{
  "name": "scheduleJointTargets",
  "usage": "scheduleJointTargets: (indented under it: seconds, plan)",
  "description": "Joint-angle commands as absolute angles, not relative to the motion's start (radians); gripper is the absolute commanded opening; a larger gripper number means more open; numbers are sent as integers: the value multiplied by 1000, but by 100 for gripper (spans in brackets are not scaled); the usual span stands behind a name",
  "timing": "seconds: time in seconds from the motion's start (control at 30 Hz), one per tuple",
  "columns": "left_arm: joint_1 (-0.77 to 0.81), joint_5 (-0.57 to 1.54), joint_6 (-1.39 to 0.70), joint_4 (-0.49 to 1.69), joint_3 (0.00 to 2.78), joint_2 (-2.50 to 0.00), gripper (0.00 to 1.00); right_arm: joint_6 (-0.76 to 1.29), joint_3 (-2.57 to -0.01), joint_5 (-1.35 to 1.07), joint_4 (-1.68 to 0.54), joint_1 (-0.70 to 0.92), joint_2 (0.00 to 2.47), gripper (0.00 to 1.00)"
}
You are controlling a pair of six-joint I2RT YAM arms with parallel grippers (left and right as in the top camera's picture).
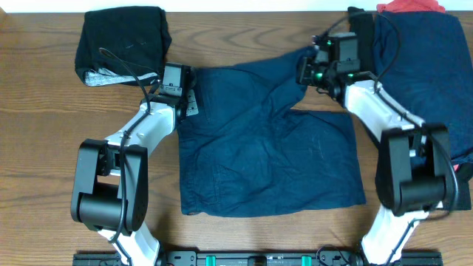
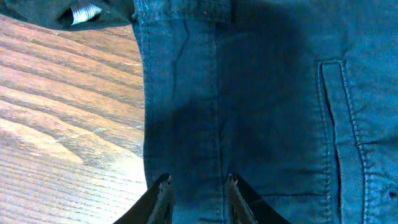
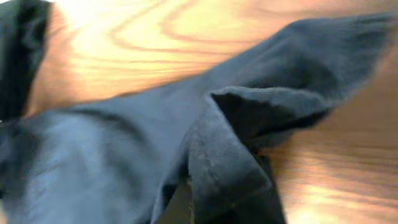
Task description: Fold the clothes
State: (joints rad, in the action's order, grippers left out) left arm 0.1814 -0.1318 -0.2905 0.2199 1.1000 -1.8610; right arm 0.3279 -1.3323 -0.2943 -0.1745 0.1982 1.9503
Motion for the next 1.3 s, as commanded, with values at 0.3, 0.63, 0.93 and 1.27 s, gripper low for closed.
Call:
scheduleJointTargets:
  seconds: [0.3, 0.63, 0.93, 1.27]
  plan:
    - [180, -144, -281, 222, 1104, -1876, 30, 19, -1335, -183, -344, 508, 1946, 1]
    - [180, -144, -281, 226, 1104, -1876, 30, 10, -1347, -196, -385, 461, 1829, 66]
    - [180, -144, -281, 226, 1104, -1876, 30, -151, -1347, -404, -318, 253, 1823, 72]
    - [180, -144, -281, 227, 1104, -1876, 30, -200, -1347, -679, -118, 224, 2049, 81]
